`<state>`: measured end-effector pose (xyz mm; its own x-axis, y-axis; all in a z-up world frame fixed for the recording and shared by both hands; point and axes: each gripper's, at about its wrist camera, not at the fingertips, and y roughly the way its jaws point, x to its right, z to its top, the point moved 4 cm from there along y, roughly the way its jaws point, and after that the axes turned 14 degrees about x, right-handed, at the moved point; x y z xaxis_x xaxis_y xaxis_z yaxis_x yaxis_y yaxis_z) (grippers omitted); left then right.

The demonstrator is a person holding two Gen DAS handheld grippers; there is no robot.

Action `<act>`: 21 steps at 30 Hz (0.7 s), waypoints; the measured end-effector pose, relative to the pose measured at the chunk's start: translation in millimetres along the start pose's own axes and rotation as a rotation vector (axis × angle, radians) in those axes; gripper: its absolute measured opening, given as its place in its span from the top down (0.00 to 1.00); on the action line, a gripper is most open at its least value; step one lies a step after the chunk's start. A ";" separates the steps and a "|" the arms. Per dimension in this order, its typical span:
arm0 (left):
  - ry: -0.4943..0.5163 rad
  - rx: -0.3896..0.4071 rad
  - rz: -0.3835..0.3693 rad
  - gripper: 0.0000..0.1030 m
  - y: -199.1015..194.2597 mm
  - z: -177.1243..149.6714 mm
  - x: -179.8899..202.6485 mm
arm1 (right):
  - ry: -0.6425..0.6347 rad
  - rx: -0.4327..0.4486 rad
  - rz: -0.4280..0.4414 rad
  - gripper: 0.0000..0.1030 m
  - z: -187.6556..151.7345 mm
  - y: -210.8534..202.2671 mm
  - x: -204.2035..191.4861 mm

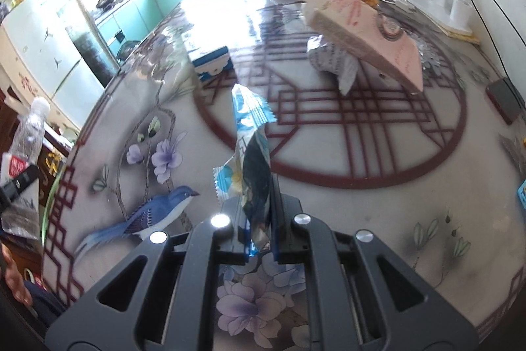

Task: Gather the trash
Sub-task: 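Carry the bottle and snack bag to the red bucket and open both tools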

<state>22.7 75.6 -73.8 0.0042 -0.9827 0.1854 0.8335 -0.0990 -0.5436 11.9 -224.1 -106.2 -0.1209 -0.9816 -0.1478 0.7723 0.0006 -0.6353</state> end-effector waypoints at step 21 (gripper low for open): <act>0.004 0.067 0.148 0.48 -31.7 23.3 -76.8 | -0.123 0.042 0.150 0.91 6.4 -24.7 -89.1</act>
<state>8.9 157.9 -51.7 0.1277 -0.9863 0.1042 0.8590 0.0575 -0.5087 7.6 -137.9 -72.5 0.0728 -0.9871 -0.1427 0.8013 0.1431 -0.5809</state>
